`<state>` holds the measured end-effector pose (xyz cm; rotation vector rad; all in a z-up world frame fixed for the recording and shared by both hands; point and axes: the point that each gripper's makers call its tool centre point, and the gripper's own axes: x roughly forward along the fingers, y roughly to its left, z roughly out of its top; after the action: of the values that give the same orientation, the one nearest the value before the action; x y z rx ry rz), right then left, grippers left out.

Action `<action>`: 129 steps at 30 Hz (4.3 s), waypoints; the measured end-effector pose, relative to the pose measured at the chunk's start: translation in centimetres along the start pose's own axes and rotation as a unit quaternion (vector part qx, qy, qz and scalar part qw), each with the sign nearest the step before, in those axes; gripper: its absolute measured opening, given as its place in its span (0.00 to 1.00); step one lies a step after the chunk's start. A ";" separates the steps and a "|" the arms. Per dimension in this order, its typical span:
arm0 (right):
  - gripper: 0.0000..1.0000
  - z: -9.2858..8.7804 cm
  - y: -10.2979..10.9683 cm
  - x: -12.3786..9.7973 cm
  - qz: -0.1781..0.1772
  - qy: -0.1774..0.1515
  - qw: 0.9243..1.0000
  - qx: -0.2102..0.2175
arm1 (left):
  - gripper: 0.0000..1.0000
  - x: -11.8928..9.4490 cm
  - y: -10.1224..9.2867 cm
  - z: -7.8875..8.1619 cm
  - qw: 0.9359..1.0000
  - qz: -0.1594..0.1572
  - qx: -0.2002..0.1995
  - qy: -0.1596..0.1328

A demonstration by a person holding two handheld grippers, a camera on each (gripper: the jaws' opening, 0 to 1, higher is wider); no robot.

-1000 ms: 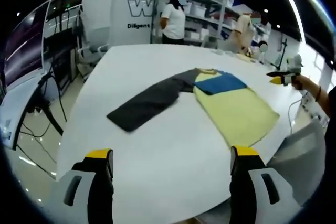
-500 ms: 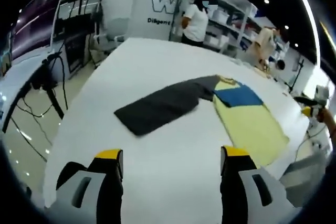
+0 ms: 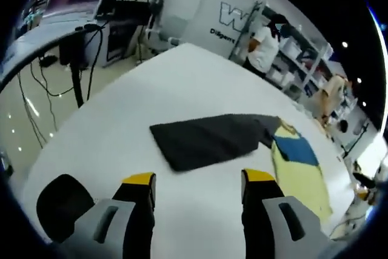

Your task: Fold the garment on the visible template until the final outline fits inside the template.

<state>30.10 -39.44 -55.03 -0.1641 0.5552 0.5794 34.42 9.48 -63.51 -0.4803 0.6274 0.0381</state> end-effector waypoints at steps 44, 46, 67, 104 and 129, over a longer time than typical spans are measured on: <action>0.99 -1.2 -0.2 -0.5 -0.011 0.001 0.999 0.035 | 0.00 4.0 4.9 1.9 0.985 0.114 0.121 0.037; 0.99 -1.1 -0.1 -0.5 -0.010 0.001 0.999 0.031 | 0.00 4.3 5.1 2.5 0.984 0.114 0.130 0.037; 0.99 -1.5 -0.2 -0.9 -0.013 0.017 0.999 0.030 | 0.01 7.4 6.4 5.7 0.970 0.118 0.204 0.050; 0.99 -2.1 -0.4 -1.0 -0.021 0.026 0.999 0.033 | 0.00 8.2 6.7 8.8 0.964 0.134 0.230 0.024; 0.99 -2.2 1.0 -0.7 0.003 0.024 0.999 0.032 | 0.00 5.8 7.2 5.3 0.966 0.150 0.210 0.022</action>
<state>28.02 -39.65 -56.51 -0.1165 0.6211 0.5638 40.77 17.62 -66.08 0.0279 0.7253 0.1786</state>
